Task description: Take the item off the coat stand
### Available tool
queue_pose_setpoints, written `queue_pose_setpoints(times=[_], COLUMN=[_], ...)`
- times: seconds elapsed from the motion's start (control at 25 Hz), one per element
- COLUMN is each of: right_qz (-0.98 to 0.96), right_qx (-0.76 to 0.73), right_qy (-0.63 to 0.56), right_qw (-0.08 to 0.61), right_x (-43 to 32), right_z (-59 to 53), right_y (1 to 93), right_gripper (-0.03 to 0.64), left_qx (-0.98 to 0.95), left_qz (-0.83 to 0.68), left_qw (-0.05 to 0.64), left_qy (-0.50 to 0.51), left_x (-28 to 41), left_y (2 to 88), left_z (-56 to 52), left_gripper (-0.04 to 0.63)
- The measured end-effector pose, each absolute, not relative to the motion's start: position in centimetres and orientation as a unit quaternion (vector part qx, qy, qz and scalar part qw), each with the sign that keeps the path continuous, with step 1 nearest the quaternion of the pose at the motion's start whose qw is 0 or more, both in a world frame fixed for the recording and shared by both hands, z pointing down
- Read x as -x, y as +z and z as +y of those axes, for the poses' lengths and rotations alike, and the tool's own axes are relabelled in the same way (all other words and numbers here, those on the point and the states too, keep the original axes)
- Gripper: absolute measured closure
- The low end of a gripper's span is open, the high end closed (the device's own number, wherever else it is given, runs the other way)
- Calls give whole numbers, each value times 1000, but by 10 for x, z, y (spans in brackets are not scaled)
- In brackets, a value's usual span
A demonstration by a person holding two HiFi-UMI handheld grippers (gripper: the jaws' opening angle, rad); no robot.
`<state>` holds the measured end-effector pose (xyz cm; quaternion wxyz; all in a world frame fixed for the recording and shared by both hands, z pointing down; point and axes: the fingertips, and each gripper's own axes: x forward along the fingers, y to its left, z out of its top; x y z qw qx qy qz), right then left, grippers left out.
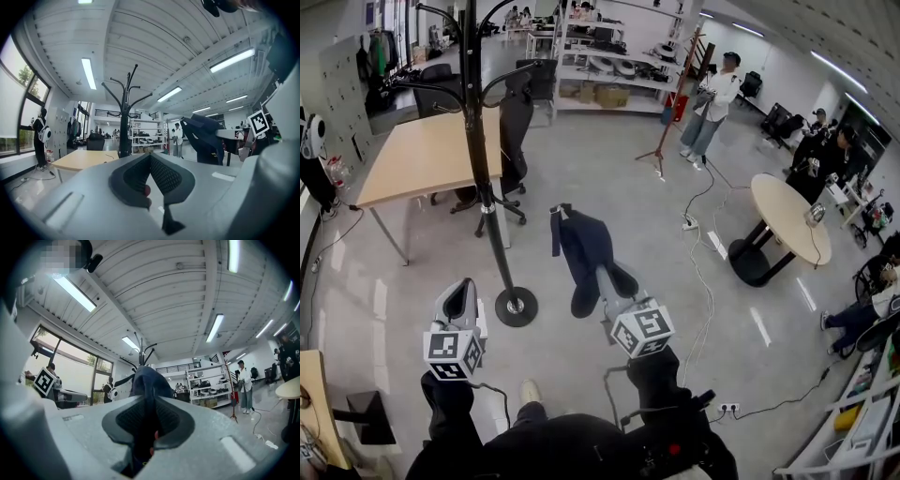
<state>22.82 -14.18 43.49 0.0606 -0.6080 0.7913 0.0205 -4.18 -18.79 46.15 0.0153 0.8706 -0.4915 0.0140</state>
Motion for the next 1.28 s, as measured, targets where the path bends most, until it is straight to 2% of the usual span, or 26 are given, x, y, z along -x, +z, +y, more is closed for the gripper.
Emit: queue_pose_setpoints(times=[1.28], right_qz=[802], right_qx=[594], right_qy=[9], right_qw=[54], right_x=[-232], right_z=[-99], right_y=[459], right_gripper=[569], left_qx=[-866], left_qz=[-499], left_qw=[14], left_qy=[18], left_x=[27], left_y=[466], left_z=[-148], left_gripper=[592])
